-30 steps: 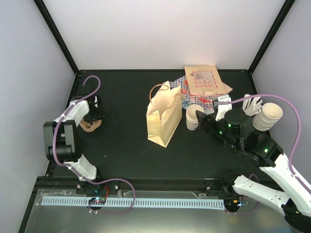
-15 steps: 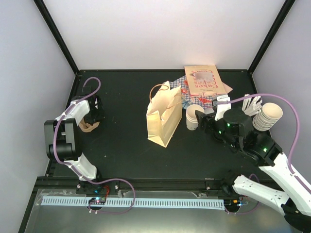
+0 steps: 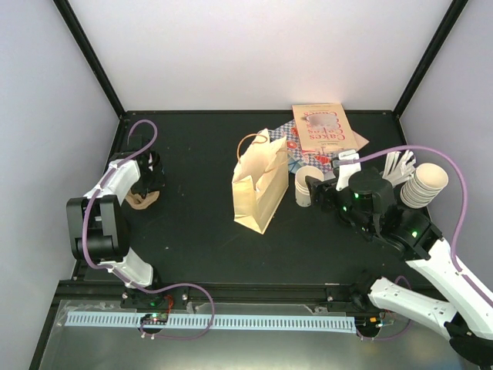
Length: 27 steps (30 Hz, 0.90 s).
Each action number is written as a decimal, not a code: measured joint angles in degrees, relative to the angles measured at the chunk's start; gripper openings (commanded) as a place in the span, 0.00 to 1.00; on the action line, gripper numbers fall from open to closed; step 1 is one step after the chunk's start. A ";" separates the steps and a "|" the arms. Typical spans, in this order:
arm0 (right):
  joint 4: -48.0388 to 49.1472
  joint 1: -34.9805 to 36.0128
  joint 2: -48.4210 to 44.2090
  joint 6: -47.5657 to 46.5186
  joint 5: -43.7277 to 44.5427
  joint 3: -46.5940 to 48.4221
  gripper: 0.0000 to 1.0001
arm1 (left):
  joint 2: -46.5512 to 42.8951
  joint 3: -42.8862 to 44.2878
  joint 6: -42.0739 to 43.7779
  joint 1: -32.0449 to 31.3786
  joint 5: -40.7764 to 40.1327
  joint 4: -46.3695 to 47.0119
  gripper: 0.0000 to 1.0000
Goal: Pack the takeout coffee
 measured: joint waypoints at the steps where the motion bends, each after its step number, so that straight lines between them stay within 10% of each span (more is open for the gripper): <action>1: 0.00 0.00 0.00 0.00 -0.02 -0.02 0.82 | 0.00 0.00 0.04 0.00 0.07 -0.02 0.25; 12: -0.07 0.00 0.09 0.02 -0.28 0.00 0.82 | 1.51 0.04 0.59 0.00 2.86 -0.04 0.31; 27: -0.28 0.00 0.11 0.02 -0.33 0.39 0.83 | 1.49 0.09 0.92 0.00 2.10 -0.44 0.08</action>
